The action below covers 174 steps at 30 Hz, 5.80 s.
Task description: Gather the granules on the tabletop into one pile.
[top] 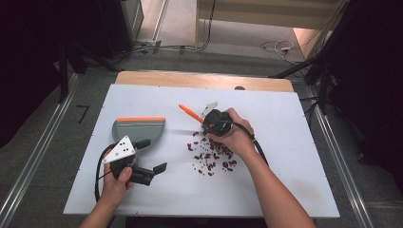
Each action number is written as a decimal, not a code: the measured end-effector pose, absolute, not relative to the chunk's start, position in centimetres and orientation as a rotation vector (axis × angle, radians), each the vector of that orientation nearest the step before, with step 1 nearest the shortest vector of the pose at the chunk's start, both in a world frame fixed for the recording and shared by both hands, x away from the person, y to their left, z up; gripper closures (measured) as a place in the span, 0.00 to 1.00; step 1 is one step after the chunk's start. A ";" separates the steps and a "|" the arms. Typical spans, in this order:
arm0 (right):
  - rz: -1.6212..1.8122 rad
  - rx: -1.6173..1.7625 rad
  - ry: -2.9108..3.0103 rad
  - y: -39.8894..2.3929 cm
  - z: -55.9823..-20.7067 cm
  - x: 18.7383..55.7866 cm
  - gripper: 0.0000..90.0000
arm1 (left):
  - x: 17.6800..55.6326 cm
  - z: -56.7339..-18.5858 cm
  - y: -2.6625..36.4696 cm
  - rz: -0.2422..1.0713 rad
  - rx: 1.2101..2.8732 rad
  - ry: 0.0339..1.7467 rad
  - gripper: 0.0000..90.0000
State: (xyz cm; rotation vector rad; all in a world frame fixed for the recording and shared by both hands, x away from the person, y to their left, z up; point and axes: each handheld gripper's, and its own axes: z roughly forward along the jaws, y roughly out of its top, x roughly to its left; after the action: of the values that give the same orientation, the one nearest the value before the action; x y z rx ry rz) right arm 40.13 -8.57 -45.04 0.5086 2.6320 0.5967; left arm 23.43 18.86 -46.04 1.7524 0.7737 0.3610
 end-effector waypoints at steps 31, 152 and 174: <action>0.689 0.317 2.586 -7.0 -43.5 40.1 0.76 | 23.5 -46.1 18.8 0.350 1.754 0.768 0.00; 0.914 1.458 2.697 -15.2 -46.5 39.9 0.74 | 23.3 -45.9 19.7 0.392 1.723 0.779 0.00; 1.098 1.375 2.747 -13.0 -43.0 37.5 0.75 | 23.4 -46.0 19.6 0.392 1.736 0.778 0.00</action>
State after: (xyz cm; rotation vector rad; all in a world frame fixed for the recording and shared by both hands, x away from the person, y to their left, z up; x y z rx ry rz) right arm 37.52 -13.05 -43.04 1.3752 2.7471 1.0976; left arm 23.39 19.56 -45.97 1.7359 0.7777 0.3916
